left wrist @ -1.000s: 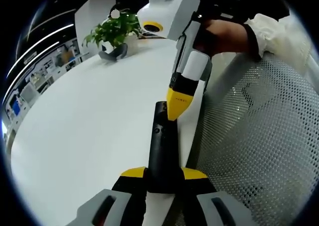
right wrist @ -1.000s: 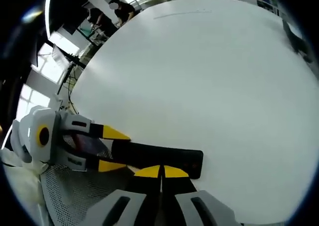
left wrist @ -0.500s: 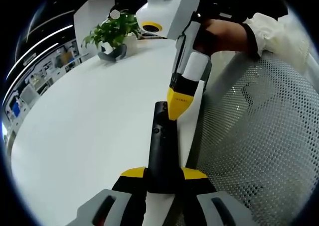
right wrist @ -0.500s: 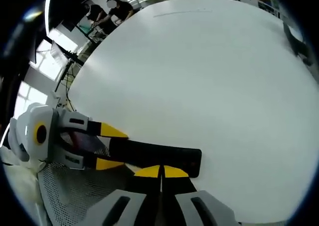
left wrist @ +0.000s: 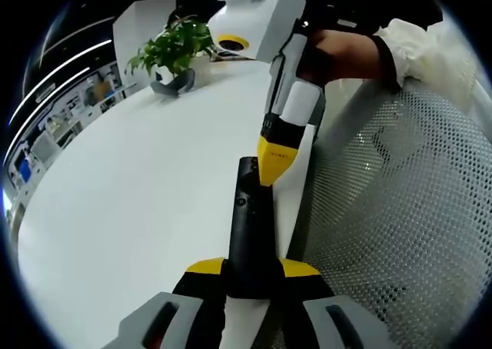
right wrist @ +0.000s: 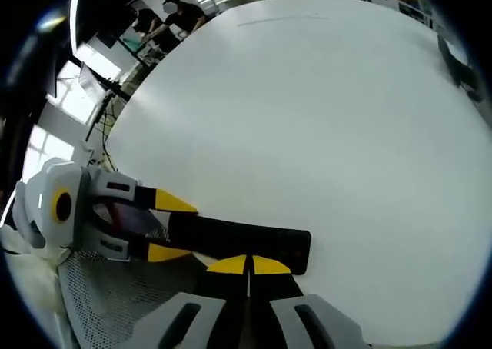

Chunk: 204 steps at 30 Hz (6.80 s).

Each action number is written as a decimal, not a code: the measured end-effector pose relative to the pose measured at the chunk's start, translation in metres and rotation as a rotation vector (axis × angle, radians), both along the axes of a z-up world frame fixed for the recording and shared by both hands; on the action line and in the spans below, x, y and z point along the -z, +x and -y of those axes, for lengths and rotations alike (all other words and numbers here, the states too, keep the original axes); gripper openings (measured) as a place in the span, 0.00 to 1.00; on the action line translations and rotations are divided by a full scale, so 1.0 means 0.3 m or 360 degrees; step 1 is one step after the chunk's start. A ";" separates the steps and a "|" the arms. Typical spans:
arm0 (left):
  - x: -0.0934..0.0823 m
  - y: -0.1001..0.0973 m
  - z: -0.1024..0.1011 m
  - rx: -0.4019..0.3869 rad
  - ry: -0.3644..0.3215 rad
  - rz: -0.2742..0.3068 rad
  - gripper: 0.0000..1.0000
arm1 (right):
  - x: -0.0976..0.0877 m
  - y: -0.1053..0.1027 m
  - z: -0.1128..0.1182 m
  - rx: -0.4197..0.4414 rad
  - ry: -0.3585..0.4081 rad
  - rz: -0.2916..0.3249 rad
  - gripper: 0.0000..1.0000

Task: Press the specified remote control buttons in sequence, fully releasing each button before pressing the next.

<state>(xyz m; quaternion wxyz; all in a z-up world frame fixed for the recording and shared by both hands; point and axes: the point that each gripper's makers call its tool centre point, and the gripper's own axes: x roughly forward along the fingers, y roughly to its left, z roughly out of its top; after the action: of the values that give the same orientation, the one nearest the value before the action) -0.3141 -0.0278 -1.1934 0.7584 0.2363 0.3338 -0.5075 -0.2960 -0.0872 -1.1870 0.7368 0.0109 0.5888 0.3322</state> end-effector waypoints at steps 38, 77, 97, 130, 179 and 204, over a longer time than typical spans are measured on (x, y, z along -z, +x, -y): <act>-0.001 -0.002 -0.001 -0.0016 -0.0016 -0.0011 0.25 | -0.009 0.033 -0.021 -0.0003 0.0003 0.0107 0.00; 0.000 -0.001 0.000 -0.0003 -0.0011 -0.0003 0.25 | -0.005 0.039 -0.020 0.0017 0.0008 0.0122 0.00; 0.000 -0.001 0.001 0.0000 -0.0010 0.0000 0.25 | -0.006 0.037 -0.020 -0.0005 0.0000 0.0135 0.00; -0.002 -0.013 0.007 0.0073 0.0003 0.0036 0.24 | -0.019 0.031 -0.028 -0.0057 -0.0006 0.0154 0.00; 0.001 -0.012 0.008 0.0071 0.0002 0.0013 0.24 | 0.006 0.035 -0.102 -0.0446 -0.0046 0.0398 0.00; 0.004 -0.010 0.007 0.0029 -0.0010 -0.0019 0.24 | -0.044 0.014 -0.075 -0.0050 0.0151 0.0036 0.00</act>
<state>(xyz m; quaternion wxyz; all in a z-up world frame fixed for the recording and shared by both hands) -0.3172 -0.0298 -1.1945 0.7524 0.2338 0.3346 -0.5170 -0.2917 -0.0648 -1.1739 0.7367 0.0328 0.5641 0.3715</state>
